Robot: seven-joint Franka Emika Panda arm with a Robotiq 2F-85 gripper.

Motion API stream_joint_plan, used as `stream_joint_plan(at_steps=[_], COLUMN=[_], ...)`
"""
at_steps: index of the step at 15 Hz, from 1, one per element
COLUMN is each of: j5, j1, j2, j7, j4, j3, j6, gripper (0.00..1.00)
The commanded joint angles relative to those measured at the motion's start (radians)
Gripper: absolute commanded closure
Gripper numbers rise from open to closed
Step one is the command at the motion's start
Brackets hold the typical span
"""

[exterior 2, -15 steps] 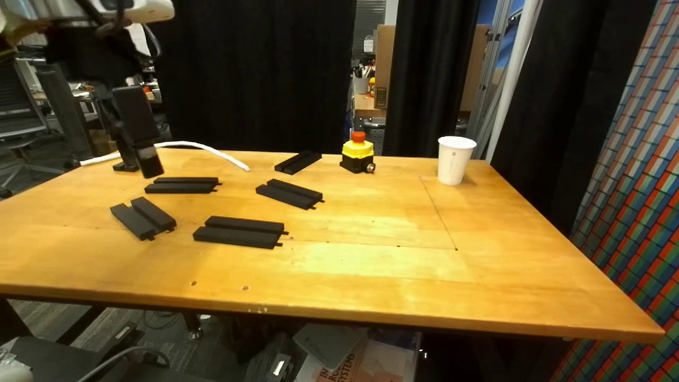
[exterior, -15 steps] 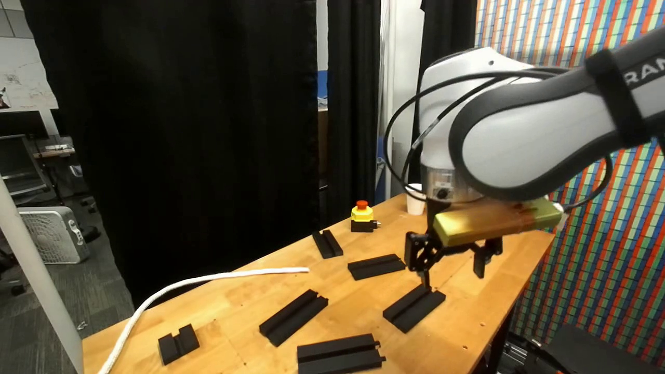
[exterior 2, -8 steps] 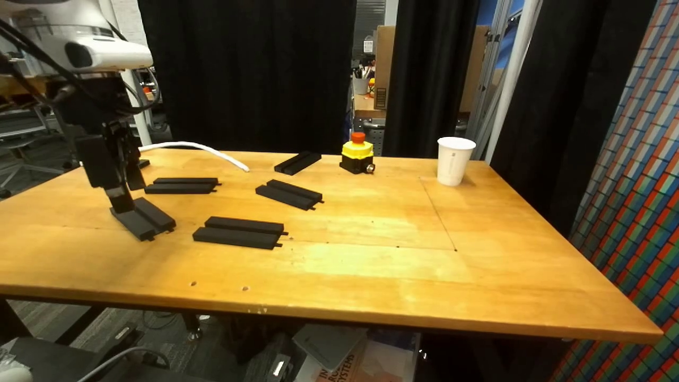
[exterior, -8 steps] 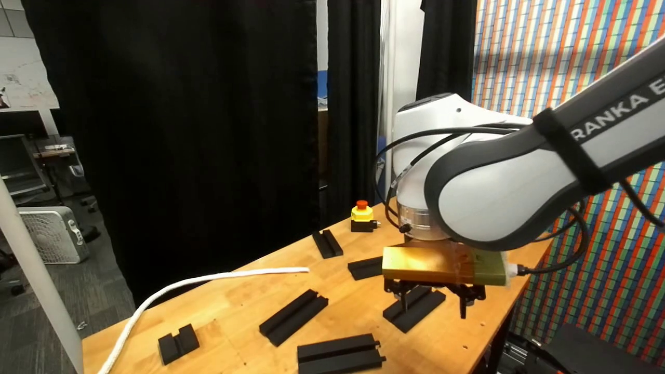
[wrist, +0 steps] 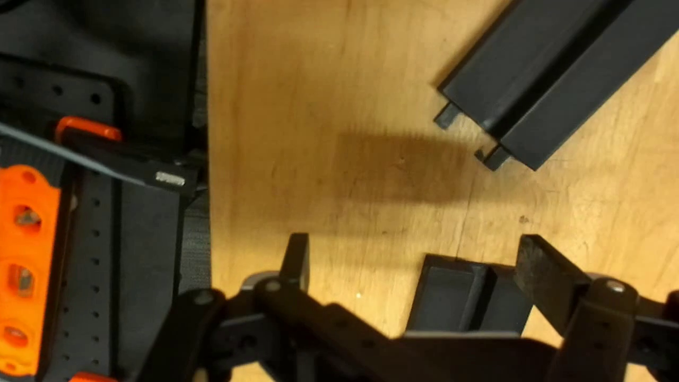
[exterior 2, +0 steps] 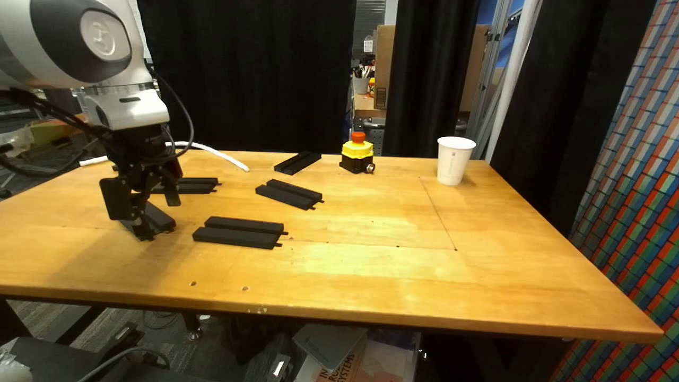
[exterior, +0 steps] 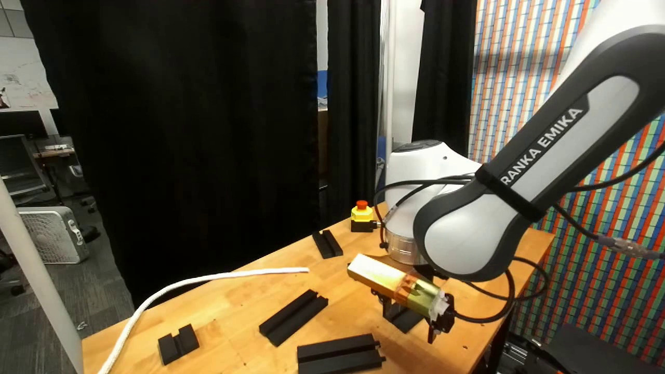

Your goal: Join the two black pieces of the object

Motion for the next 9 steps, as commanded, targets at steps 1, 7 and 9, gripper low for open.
stream_joint_plan(at_steps=[1,7,9], j5=[-0.083,-0.367,-0.511], j1=[0.058,-0.048,-0.08], j2=[0.09,0.077,0.089], j7=[0.243,0.683,0.797], j4=[0.012,0.005,0.019], j3=[-0.077,-0.066,-0.069], j6=[0.137,0.215,0.195], gripper=[0.0,0.0,0.0])
